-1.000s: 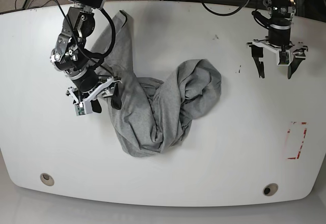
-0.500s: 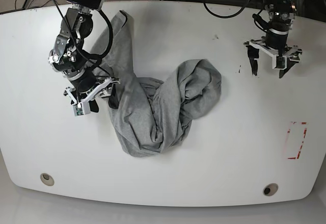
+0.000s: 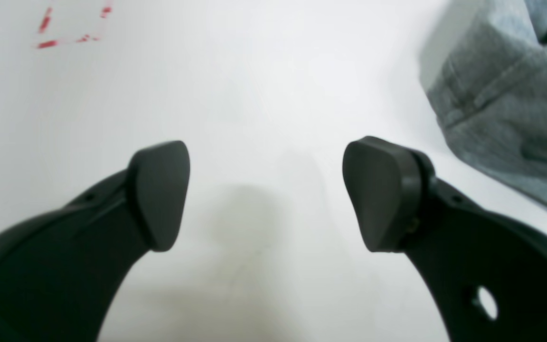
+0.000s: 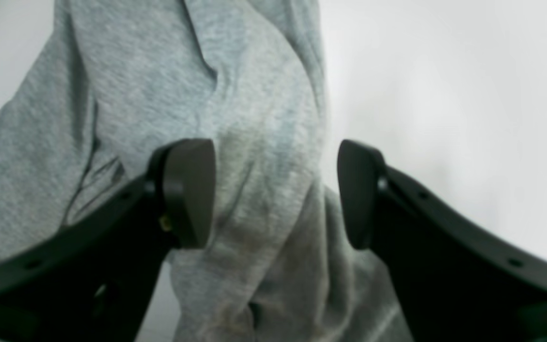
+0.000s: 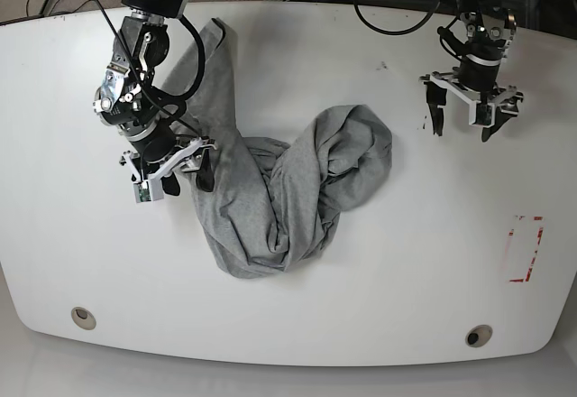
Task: Fold the T-shirt properly
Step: 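Close the right gripper on the shirt fabric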
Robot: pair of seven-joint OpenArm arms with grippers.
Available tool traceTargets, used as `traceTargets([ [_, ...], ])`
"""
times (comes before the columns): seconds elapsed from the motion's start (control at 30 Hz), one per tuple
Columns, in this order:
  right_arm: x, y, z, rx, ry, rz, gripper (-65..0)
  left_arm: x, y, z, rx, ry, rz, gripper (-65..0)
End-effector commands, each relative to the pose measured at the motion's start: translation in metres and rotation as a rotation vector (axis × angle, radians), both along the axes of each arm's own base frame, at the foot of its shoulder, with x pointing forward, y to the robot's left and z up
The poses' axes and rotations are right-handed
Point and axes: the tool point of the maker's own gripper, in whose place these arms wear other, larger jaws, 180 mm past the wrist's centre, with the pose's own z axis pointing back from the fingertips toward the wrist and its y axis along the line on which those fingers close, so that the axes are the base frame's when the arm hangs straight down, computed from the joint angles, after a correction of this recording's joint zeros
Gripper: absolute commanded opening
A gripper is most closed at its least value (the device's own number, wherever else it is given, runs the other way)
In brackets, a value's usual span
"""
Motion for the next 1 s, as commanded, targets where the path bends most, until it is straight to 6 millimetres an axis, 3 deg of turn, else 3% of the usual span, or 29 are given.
traceTargets([
  [0.0, 0.009, 0.002, 0.016, 0.008, -0.063, 0.009, -26.1, 0.008, 0.003, 0.022, 0.006, -0.083, 0.006, -14.1],
  [0.97, 0.007, 0.011, -0.011, 0.069, 0.007, 0.003, -25.7, 0.007, 0.007, 0.029, 0.013, -0.09, -0.009, -13.3],
])
